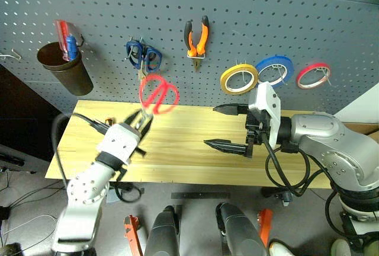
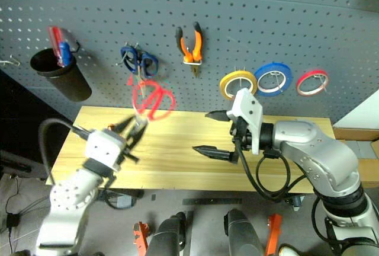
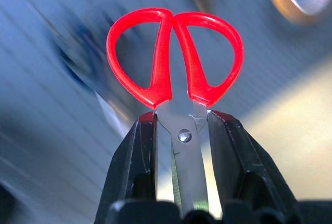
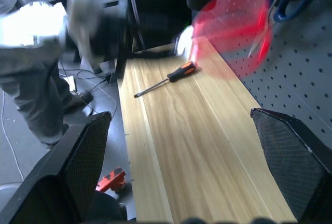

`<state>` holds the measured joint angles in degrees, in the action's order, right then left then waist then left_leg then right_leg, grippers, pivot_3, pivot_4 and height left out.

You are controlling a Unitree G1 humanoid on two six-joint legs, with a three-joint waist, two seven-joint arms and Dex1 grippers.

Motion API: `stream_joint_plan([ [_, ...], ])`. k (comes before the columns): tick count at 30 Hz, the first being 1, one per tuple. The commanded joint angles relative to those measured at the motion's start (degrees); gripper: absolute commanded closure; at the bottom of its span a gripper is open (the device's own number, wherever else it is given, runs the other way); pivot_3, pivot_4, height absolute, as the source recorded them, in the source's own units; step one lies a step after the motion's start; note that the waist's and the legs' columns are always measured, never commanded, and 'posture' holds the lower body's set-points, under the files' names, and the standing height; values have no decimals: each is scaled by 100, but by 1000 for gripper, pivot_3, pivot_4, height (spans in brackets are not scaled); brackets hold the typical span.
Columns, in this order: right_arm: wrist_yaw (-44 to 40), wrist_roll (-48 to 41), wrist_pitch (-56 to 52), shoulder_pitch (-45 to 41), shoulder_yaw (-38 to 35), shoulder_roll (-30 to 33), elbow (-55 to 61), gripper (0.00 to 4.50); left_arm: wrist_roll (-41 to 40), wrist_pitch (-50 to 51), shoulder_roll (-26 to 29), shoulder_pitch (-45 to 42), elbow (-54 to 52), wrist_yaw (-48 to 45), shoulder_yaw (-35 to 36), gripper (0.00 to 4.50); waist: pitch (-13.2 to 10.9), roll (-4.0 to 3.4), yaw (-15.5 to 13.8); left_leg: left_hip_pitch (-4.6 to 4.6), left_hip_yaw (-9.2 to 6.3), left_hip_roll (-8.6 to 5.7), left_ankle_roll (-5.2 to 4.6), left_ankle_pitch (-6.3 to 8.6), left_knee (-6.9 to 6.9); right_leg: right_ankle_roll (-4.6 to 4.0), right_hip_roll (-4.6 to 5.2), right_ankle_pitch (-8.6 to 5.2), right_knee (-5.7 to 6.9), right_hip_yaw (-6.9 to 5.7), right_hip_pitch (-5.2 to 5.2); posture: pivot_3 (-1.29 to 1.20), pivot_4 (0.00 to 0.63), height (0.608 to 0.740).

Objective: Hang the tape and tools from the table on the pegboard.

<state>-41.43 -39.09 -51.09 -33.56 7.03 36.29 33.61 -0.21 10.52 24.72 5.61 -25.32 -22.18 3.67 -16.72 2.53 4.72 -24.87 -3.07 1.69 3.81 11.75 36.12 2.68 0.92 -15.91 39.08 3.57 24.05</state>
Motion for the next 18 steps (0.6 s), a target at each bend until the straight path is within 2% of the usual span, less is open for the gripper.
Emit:
stream_joint_plan([
  [1,28,-78,-116,-119,18,9,174,0,-87,863,-37,-82,-5,-56,-197,3426,0,0,-6,0,-1,0,0,0,0,0,0,0,1,-1,0,-91,264,740],
  [5,85,-128,-302,-163,134,-24,183,0,-136,2061,-208,-662,521,192,-137,3426,0,0,-27,1,-6,-2,-1,-1,7,1,-2,0,3,-5,-4,-102,268,740],
  [9,104,-65,-386,-224,280,-88,143,0,-180,2750,-242,-1272,1130,235,-130,3426,0,0,-6,0,-6,-3,-1,0,11,2,-4,1,4,-4,-5,-107,272,740],
  [18,185,44,-409,-316,489,-192,69,0,-271,3451,-461,-1667,1973,203,-399,3426,0,0,3,-1,-5,-2,-1,0,7,1,0,1,2,-3,-2,-119,283,740],
])
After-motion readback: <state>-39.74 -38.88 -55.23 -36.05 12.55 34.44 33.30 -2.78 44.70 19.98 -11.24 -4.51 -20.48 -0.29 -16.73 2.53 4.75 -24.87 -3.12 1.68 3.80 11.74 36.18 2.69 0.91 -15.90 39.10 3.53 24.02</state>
